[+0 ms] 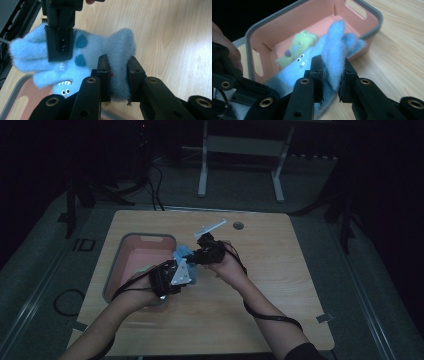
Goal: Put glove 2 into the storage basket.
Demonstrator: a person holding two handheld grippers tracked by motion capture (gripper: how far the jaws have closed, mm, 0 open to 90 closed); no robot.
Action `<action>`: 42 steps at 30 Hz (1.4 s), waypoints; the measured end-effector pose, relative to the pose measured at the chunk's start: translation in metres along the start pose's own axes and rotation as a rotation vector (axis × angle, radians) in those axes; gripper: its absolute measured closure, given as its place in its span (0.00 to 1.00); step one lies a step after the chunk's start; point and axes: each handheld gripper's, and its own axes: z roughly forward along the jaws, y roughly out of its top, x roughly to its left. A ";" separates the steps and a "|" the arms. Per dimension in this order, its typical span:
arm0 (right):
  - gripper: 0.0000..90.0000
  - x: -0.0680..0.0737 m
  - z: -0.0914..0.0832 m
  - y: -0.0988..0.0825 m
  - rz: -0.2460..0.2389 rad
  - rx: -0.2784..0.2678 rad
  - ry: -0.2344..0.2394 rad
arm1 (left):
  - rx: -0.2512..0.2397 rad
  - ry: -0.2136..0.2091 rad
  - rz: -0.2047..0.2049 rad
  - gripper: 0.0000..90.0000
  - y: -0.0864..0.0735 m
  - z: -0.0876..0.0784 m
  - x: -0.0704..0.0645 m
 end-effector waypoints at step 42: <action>0.86 0.048 0.114 0.055 -0.069 0.076 0.104 | 0.101 0.063 -0.167 0.85 -0.099 -0.034 0.012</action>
